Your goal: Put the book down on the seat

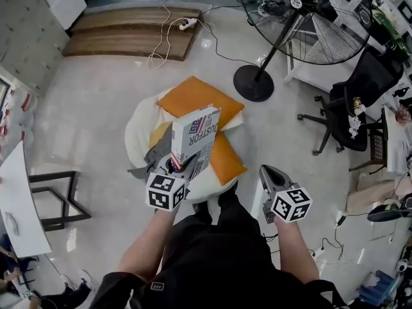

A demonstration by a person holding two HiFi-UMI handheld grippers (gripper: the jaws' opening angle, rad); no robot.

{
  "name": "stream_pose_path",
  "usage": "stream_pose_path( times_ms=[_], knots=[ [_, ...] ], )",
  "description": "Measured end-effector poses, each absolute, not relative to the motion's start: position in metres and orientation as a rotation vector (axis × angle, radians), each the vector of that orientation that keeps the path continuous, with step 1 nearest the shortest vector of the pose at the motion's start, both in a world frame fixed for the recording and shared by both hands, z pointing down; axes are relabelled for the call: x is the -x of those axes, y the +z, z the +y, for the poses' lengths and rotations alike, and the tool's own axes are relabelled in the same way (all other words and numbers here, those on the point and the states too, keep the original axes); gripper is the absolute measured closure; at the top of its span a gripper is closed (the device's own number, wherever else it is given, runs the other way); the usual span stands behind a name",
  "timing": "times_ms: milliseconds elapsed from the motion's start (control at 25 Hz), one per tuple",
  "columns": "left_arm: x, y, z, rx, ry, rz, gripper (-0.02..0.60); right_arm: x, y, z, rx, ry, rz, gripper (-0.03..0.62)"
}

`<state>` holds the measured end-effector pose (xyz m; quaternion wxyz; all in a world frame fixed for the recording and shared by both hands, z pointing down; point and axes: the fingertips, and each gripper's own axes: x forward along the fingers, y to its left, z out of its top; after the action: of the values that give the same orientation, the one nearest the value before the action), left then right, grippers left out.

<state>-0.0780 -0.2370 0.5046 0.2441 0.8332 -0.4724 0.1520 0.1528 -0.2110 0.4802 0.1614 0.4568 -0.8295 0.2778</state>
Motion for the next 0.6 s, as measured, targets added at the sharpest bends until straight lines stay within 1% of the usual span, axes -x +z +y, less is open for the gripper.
stream_pose_path(
  times_ms=[280, 600],
  knots=[
    [0.086, 0.565, -0.258, -2.189, 0.479, -1.276, 0.425, -0.131, 0.541, -0.244, -1.192, 0.859, -2.328, 0.583],
    [0.076, 0.665, -0.278, -2.113, 0.56, -1.199, 0.425, -0.108, 0.637, -0.273, -1.089, 0.926, -2.288, 0.583]
  ],
)
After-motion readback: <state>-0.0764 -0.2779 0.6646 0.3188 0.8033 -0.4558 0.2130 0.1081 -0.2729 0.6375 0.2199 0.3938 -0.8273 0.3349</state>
